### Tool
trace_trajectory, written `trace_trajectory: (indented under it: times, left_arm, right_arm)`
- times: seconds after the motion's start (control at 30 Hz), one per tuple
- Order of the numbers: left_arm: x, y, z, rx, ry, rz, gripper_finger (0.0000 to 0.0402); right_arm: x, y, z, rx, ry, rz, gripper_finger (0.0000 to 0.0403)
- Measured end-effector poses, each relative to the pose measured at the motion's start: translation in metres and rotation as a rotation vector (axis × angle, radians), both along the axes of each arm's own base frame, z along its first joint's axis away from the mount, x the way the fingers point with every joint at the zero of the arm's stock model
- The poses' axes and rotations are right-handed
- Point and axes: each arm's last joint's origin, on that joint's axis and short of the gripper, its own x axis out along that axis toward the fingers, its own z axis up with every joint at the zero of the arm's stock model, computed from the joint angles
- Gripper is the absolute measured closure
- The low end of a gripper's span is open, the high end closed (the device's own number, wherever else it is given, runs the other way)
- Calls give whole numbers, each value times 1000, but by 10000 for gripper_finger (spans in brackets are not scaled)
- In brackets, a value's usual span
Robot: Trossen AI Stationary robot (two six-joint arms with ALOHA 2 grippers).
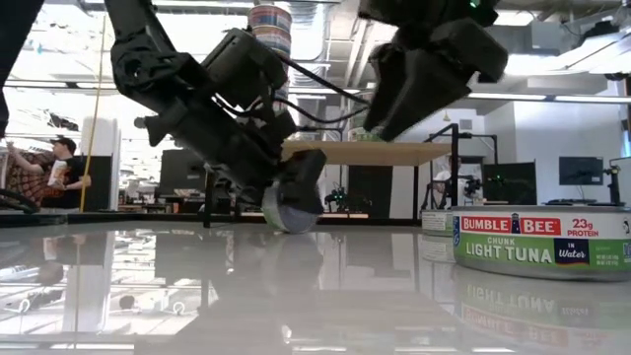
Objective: Stack canned seafood by type on shelf
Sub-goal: Stack the green tuna can on top of the green tuna can
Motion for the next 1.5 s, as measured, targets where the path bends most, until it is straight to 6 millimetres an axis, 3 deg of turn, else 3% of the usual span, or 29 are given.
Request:
trace_trajectory:
  times: [0.17,0.2,0.5,0.63,0.8,0.97,1.1,1.2,1.37,1.5]
  left_arm:
    - [-2,-12,5,3,8,-45,279]
    - [-2,-16,8,6,7,-69,287]
    - [-10,-33,71,-23,-126,-305,287]
    - [-9,-25,109,-53,-238,-383,287]
    - [6,-8,158,-17,-308,-425,286]
    - [15,8,183,-36,-369,-501,283]
    - [16,14,185,-89,-408,-577,285]
    - [19,20,186,-111,-453,-630,283]
    - [21,20,187,-70,-477,-677,280]
    - [21,20,189,-50,-480,-673,285]
  right_arm:
    - [-21,-4,21,34,8,-59,74]
    - [-26,-5,27,43,1,-68,74]
    - [-81,-11,85,145,-145,-139,74]
    - [-104,-14,104,161,-218,-149,74]
    - [-119,-21,121,113,-338,-139,74]
    - [-140,-46,119,136,-508,-161,78]
    - [-164,-66,121,268,-673,-149,84]
    - [-170,-76,119,369,-785,-139,85]
    - [-156,-87,103,476,-787,-131,85]
    - [-137,-90,96,451,-761,-130,85]
